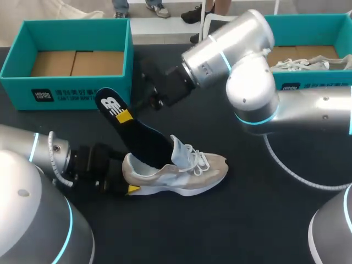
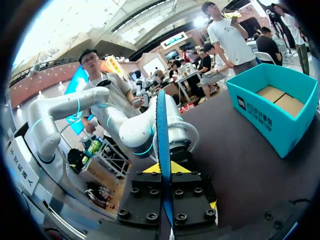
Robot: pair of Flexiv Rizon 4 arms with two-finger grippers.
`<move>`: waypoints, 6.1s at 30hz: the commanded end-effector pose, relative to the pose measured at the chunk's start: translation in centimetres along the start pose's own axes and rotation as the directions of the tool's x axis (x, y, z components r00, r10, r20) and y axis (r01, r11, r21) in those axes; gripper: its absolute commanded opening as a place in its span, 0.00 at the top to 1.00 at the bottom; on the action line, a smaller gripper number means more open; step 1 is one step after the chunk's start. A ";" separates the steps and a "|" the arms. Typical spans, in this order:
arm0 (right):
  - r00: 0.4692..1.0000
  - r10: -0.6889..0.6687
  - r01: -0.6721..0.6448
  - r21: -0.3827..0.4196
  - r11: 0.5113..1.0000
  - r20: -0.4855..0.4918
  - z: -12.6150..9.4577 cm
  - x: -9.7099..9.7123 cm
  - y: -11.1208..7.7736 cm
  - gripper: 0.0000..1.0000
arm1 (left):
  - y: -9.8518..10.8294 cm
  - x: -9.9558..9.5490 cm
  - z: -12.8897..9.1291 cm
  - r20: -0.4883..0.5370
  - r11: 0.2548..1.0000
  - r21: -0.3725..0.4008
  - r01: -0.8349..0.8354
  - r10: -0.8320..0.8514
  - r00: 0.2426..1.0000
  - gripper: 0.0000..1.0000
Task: Take the shoe out of the shoebox, open the shoe tongue, remove and reinsert the insole, then place the shoe into the shoebox
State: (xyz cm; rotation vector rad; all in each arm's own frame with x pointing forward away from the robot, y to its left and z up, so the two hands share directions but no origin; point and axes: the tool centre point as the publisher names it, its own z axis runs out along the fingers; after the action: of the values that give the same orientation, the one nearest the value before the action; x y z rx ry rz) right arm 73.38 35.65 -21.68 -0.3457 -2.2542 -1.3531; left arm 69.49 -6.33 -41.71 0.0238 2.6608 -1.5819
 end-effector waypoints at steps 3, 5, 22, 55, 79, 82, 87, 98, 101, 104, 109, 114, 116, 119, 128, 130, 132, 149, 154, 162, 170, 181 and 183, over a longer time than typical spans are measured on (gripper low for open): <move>0.999 0.001 0.001 -0.056 0.998 0.044 -0.1 0.5 -0.5 1.00 | 0.1 0.0 0.1 0.001 1.000 -0.001 -0.001 0.001 1.000 1.00; 0.999 0.001 0.001 -0.056 0.998 0.044 -0.1 0.5 -0.5 1.00 | 0.1 0.0 0.1 0.001 1.000 -0.001 -0.001 0.001 1.000 1.00; 0.999 0.045 -0.039 -0.216 0.976 0.023 -5.3 1.2 6.3 1.00 | 0.1 0.0 0.1 0.001 1.000 -0.001 -0.001 0.001 1.000 1.00; 0.934 0.326 -0.357 -0.459 0.813 -0.148 -13.4 12.0 5.7 1.00 | 0.1 0.0 0.1 0.001 1.000 -0.001 -0.001 0.001 1.000 1.00; 0.921 0.366 -0.380 -0.520 0.765 -0.135 -16.3 15.6 4.7 1.00 | 0.1 0.0 0.1 0.001 1.000 -0.001 -0.001 0.001 1.000 1.00; 0.909 0.394 -0.405 -0.499 0.766 -0.134 -16.9 16.6 4.5 1.00 | 0.1 0.0 0.1 0.001 1.000 -0.001 -0.001 0.001 1.000 1.00; 0.898 0.421 -0.430 -0.469 0.772 -0.129 -17.5 17.6 4.1 1.00 | 0.1 0.0 0.1 0.001 1.000 -0.001 -0.001 0.001 1.000 1.00; 0.879 0.457 -0.464 -0.452 0.762 -0.133 -17.2 18.5 3.0 1.00 | 0.1 0.0 0.1 0.001 1.000 -0.001 -0.001 0.001 1.000 1.00; 0.881 0.453 -0.461 -0.463 0.757 -0.136 -17.2 18.7 2.9 1.00 | 0.1 0.0 0.1 0.001 1.000 -0.001 -0.001 0.001 1.000 1.00; 0.881 0.453 -0.461 -0.463 0.757 -0.136 -17.2 18.7 2.9 1.00 | 0.1 0.0 0.1 0.001 1.000 -0.001 -0.001 0.001 1.000 1.00; 0.881 0.453 -0.461 -0.463 0.757 -0.136 -17.2 18.7 2.9 1.00 | 0.1 0.0 0.1 0.001 1.000 -0.001 -0.001 0.001 1.000 1.00; 0.881 0.453 -0.461 -0.463 0.757 -0.136 -17.2 18.7 2.9 1.00 | 0.1 0.1 0.0 -0.006 1.000 -0.006 0.006 -0.006 1.000 0.00; 0.881 0.453 -0.461 -0.463 0.757 -0.136 -17.2 18.7 2.9 1.00 | 0.1 0.3 -0.4 -0.011 1.000 -0.024 0.014 -0.015 1.000 0.00; 0.881 0.453 -0.461 -0.463 0.757 -0.136 -17.2 18.7 2.9 1.00 | -0.1 0.6 -1.0 -0.022 0.999 -0.037 0.030 -0.031 0.999 0.00; 0.881 0.453 -0.461 -0.463 0.757 -0.136 -17.2 18.7 2.9 1.00 | -1.9 0.9 -3.0 -0.029 0.988 -0.151 0.034 -0.039 0.999 0.00; 0.881 0.453 -0.461 -0.463 0.757 -0.136 -17.2 18.7 2.9 1.00 | -1.9 0.9 -3.0 -0.029 0.988 -0.151 0.034 -0.039 0.999 0.00; 0.881 0.453 -0.461 -0.463 0.757 -0.136 -17.2 18.7 2.9 1.00 | -1.9 0.9 -3.0 -0.029 0.988 -0.151 0.034 -0.039 0.999 0.00; 0.881 0.453 -0.461 -0.463 0.757 -0.136 -17.2 18.7 2.9 1.00 | -5.6 0.7 -5.2 -0.005 0.903 -0.428 0.040 -0.046 0.999 0.00; 0.881 0.453 -0.461 -0.463 0.757 -0.136 -17.2 18.7 2.9 1.00 | -6.9 0.7 -5.8 -0.010 0.847 -0.528 0.062 -0.079 0.997 0.00; 0.881 0.453 -0.461 -0.463 0.757 -0.136 -17.2 18.7 2.9 1.00 | -7.5 0.6 -6.5 0.037 0.780 -0.618 0.093 -0.090 0.995 0.00; 0.881 0.453 -0.461 -0.463 0.757 -0.136 -17.2 18.7 2.9 1.00 | -7.0 0.4 -6.0 0.056 0.707 -0.698 0.111 -0.100 0.993 0.00; 0.881 0.453 -0.461 -0.463 0.757 -0.136 -17.2 18.7 2.9 1.00 | -7.0 0.4 -6.0 0.050 0.689 -0.716 0.111 -0.108 0.993 0.00; 0.881 0.453 -0.461 -0.463 0.757 -0.136 -17.2 18.7 2.9 1.00 | -7.2 0.4 -6.2 0.063 0.651 -0.749 0.122 -0.113 0.992 0.00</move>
State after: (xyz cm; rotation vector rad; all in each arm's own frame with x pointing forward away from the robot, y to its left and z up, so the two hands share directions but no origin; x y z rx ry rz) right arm 63.53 21.07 -2.93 -0.9811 -1.6169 -1.6071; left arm 68.40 -3.96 -32.91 -0.1855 3.1133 -0.4486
